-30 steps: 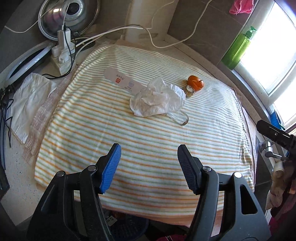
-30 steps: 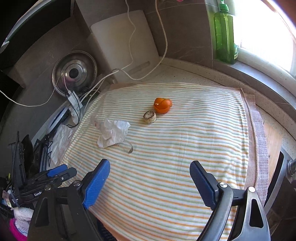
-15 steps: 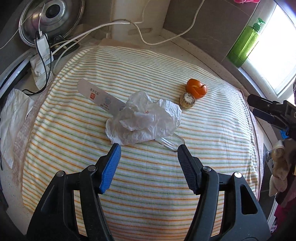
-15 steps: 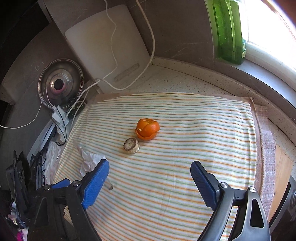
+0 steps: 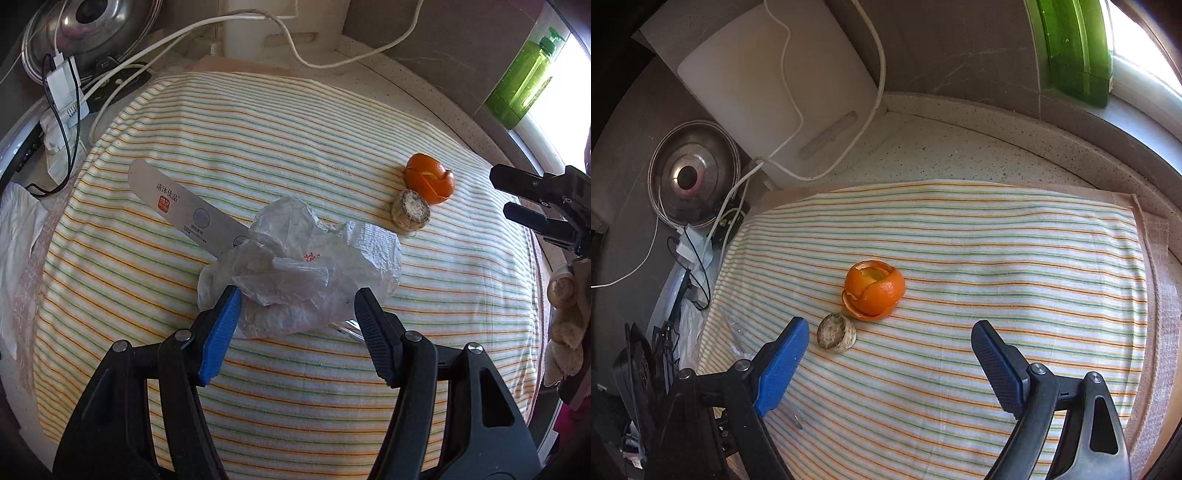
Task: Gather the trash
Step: 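Grasp the orange peel with the right tool while the left tool grasps the plastic bag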
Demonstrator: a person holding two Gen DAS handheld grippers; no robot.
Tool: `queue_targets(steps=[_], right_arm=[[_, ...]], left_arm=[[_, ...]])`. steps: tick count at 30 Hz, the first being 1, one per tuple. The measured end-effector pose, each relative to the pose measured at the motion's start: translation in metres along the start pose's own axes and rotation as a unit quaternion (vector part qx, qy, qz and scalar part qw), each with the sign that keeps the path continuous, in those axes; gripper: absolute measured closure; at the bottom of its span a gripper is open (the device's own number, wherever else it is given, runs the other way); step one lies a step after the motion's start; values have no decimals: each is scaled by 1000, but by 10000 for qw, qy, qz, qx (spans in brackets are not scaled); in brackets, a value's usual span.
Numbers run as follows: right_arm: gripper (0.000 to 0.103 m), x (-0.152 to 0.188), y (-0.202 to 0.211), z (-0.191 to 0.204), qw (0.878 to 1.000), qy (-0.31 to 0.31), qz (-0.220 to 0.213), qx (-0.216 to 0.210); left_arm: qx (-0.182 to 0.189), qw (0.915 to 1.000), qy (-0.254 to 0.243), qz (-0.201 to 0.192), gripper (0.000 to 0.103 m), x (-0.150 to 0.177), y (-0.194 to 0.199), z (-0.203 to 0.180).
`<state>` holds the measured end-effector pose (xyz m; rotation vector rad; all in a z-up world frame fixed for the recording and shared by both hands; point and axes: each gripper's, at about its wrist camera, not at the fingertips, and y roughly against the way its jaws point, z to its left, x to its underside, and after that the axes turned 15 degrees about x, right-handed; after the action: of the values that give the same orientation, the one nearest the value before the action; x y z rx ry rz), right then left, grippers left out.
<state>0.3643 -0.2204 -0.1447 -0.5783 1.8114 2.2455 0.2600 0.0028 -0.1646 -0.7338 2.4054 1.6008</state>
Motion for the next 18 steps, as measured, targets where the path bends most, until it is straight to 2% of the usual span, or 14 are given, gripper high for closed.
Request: queue_targets(steps=[4, 6, 7, 14, 18], right_arm=[[12, -5, -16, 4, 9999, -18, 122, -36], [12, -8, -23, 8, 9999, 33, 134, 8], [12, -10, -26, 10, 9999, 52, 140, 24], [12, -18, -47, 24, 9995, 94, 312, 50], [24, -17, -55, 34, 9984, 343, 367, 242]], left_arm=[[136, 9998, 173, -7, 38, 0, -3, 6], [202, 9995, 234, -19, 46, -1, -4, 8], [205, 9995, 253, -11, 53, 0, -5, 9], [249, 9993, 276, -76, 68, -1, -5, 12], [379, 9987, 321, -136, 83, -1, -4, 14]])
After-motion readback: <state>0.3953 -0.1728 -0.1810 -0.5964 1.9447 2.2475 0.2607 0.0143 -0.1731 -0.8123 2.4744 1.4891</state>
